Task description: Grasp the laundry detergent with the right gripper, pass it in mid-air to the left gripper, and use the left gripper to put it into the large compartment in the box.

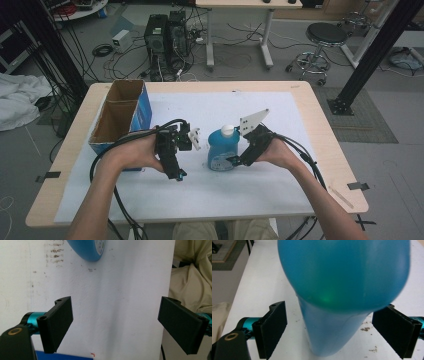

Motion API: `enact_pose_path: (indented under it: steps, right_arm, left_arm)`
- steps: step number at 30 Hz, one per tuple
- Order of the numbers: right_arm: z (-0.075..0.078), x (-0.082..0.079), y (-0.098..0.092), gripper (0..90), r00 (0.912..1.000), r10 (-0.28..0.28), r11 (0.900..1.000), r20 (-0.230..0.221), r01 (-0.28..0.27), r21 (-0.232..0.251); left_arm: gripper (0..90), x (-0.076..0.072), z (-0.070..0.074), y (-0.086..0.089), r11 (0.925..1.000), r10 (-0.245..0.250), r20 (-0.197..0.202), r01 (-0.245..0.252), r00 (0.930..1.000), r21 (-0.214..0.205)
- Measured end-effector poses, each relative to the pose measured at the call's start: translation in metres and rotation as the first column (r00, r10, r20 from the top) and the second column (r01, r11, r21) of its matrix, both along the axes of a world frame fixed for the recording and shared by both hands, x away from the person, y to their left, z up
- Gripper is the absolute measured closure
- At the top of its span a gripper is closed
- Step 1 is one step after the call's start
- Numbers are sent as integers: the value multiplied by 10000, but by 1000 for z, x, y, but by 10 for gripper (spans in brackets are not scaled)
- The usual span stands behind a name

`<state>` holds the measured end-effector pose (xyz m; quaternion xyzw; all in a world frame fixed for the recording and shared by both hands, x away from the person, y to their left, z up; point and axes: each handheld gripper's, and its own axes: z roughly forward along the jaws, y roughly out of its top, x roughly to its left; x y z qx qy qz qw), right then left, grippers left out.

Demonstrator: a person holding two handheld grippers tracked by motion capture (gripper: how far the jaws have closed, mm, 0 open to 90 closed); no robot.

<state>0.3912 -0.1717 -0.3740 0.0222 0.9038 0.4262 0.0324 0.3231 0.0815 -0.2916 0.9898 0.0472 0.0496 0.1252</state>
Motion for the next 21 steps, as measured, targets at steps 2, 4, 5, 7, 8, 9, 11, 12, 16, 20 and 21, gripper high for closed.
enact_pose_path:
  steps: [2,4,5,7,8,9,11,12,16,20,21]
  right_arm:
    - [-1,0,1,118,10000,6,10000,-74,-6,16]
    - [-2,1,2,118,9999,11,10000,-104,-11,33]
    - [-3,1,3,118,9999,9,10000,-108,-9,24]
    - [-4,1,3,119,9999,-6,10000,-148,6,18]
    - [-5,2,4,120,9999,31,10000,-156,-30,25]
    - [-6,2,4,138,9998,75,10000,-184,-74,31]
    - [-7,2,4,152,9997,108,9999,-240,-107,78]
    - [-7,2,5,152,9995,93,9999,-285,-90,127]
    - [-9,3,6,167,9992,141,9998,-369,-135,159]
    - [-10,3,7,193,9990,199,9996,-409,-190,227]
    - [-10,3,7,210,9990,197,9996,-405,-187,229]
  left_arm:
    - [128,0,0,0,10000,-9,-8,9,10000,5]
    - [128,0,-1,0,10000,-5,5,5,10000,-4]
    - [128,0,-1,0,10000,18,4,-18,10000,-30]
    - [128,0,-1,0,10000,-26,19,26,10000,-16]
    - [128,0,-1,-1,10000,-13,10,13,10000,-14]
    - [128,0,-2,0,10000,27,-30,-27,10000,-23]
    - [128,0,-3,0,10000,22,-32,-22,10000,-29]
    - [128,0,-3,0,10000,32,-32,-32,10000,-20]
    - [128,-1,-4,1,9999,86,-54,-86,9999,-63]
    - [128,-1,-5,2,9999,111,-72,-112,9999,-65]
    - [128,-1,-5,2,9999,110,-66,-110,9999,-67]
